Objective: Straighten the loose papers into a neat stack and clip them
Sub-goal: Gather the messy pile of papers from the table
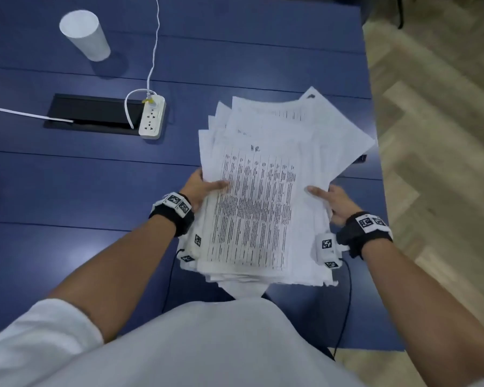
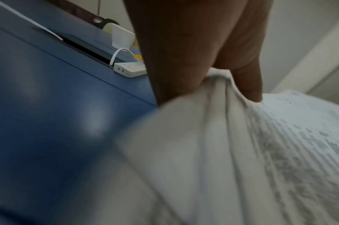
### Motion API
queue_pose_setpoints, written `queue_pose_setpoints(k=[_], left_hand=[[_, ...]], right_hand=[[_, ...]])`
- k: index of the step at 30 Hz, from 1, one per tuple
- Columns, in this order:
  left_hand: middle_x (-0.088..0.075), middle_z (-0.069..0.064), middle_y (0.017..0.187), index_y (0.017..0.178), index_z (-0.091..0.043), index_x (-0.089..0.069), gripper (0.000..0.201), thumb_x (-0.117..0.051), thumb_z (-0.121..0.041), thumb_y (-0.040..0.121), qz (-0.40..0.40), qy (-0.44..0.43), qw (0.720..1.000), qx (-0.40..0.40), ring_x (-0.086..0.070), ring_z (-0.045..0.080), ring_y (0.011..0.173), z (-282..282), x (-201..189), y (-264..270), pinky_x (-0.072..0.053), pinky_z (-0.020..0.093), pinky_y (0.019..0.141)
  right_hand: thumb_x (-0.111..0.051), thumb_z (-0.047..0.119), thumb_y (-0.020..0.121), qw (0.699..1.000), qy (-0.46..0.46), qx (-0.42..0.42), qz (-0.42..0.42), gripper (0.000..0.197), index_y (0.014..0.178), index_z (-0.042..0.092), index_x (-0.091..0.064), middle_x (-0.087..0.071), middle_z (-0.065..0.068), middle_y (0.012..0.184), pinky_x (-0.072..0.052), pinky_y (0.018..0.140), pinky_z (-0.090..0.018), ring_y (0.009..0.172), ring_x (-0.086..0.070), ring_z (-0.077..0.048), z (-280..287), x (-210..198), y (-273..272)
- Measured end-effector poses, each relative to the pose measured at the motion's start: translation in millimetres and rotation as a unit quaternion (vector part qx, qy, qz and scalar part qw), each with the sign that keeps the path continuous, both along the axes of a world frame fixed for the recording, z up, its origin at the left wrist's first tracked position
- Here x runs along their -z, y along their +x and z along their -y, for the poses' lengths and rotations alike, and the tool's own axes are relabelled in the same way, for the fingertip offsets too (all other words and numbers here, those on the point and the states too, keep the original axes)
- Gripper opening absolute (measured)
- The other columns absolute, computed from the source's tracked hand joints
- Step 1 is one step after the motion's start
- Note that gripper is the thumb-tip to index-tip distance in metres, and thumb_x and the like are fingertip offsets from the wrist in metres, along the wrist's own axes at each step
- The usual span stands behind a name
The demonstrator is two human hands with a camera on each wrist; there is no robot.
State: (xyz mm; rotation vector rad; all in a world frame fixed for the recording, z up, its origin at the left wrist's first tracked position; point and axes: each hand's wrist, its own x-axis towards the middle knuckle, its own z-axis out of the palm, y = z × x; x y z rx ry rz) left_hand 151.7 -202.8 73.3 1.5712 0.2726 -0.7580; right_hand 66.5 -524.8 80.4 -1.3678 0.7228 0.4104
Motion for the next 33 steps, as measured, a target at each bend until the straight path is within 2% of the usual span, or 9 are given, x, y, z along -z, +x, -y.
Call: queue_pose_setpoints(k=[5,7,9,14,18,23,27,30,33], left_hand=[[-0.055,0.007,0.13,0.133,-0.008,-0.043,0.037,-0.051,-0.01,0.097,-0.029,0.085,0.996,-0.009,-0.055,0.022,0.111,-16,51,-34,-0.046,0.035,0.095],[-0.061,0.007,0.106,0.12,-0.011,-0.049,0.022,-0.046,-0.019,0.1,-0.017,0.102,0.992,-0.066,-0.06,0.019,0.085,-20,60,-40,-0.053,0.031,0.073],[-0.059,0.005,0.084,0.105,-0.014,-0.053,0.014,-0.046,-0.024,0.1,0.0,0.139,0.985,-0.105,-0.052,0.015,0.063,-23,64,-39,-0.046,0.024,0.054],[-0.063,0.007,0.094,0.094,-0.012,-0.053,0.011,-0.048,-0.022,0.096,0.019,0.192,0.974,-0.119,-0.056,0.022,0.079,-12,75,-34,-0.05,0.037,0.074],[-0.044,-0.001,0.07,0.087,-0.013,-0.044,0.009,-0.042,-0.018,0.095,0.022,0.182,0.969,-0.165,-0.036,0.015,0.059,-6,68,-25,-0.032,0.027,0.054],[-0.031,-0.001,0.066,0.073,-0.019,-0.032,0.025,-0.035,-0.013,0.096,0.014,0.157,0.955,-0.252,-0.024,0.014,0.054,-23,59,-16,-0.022,0.027,0.049],[-0.045,-0.001,0.074,0.094,-0.014,-0.041,0.011,-0.039,-0.022,0.1,0.069,0.175,0.965,-0.181,-0.039,0.014,0.059,-33,58,-16,-0.032,0.027,0.053],[-0.06,0.001,0.083,0.115,-0.023,-0.043,0.032,-0.057,-0.039,0.092,0.042,0.165,0.981,-0.09,-0.054,0.015,0.064,-28,61,-25,-0.042,0.027,0.055],[-0.068,0.004,0.093,0.117,-0.024,-0.049,0.047,-0.07,-0.045,0.081,0.019,0.135,0.986,-0.099,-0.064,0.014,0.079,-25,57,-28,-0.053,0.031,0.071]], right_hand=[[-0.096,0.031,0.05,0.99,-0.106,-0.066,-0.064,0.082,0.12,0.007,-0.061,-0.067,-0.007,0.122,-0.047,0.102,-0.047,0.113,-0.063,-0.024,17,81,-27],[-0.095,0.026,0.052,0.987,-0.131,-0.044,-0.087,0.071,0.114,0.006,-0.066,-0.071,-0.006,0.114,-0.051,0.097,-0.041,0.105,-0.067,-0.022,2,71,-29],[-0.093,0.021,0.057,0.982,-0.158,-0.03,-0.098,0.059,0.106,0.002,-0.067,-0.071,-0.005,0.107,-0.052,0.089,-0.033,0.098,-0.067,-0.02,-12,59,-26],[-0.096,0.029,0.049,0.969,-0.224,-0.004,-0.101,0.073,0.109,0.002,-0.065,-0.07,-0.008,0.107,-0.053,0.085,-0.034,0.101,-0.065,-0.025,-36,62,-9],[-0.095,0.019,0.051,0.963,-0.249,0.003,-0.103,0.068,0.109,0.003,-0.064,-0.069,-0.011,0.112,-0.052,0.084,-0.033,0.103,-0.064,-0.026,-41,65,-7],[-0.093,0.008,0.054,0.972,-0.22,0.036,-0.067,0.056,0.103,0.007,-0.066,-0.07,-0.008,0.109,-0.053,0.083,-0.033,0.094,-0.066,-0.022,-13,50,-4],[-0.086,0.011,0.068,0.983,-0.163,-0.005,-0.082,0.052,0.112,0.005,-0.059,-0.064,-0.001,0.106,-0.045,0.086,-0.029,0.097,-0.058,-0.019,7,32,-6],[-0.088,0.019,0.067,0.978,-0.178,-0.029,-0.107,0.06,0.114,0.008,-0.053,-0.056,-0.001,0.107,-0.04,0.088,-0.028,0.105,-0.051,-0.018,-3,38,-4],[-0.092,0.018,0.059,0.966,-0.232,0.0,-0.115,0.055,0.094,0.002,-0.053,-0.059,-0.012,0.104,-0.047,0.082,-0.033,0.107,-0.057,-0.026,-20,47,-6]])
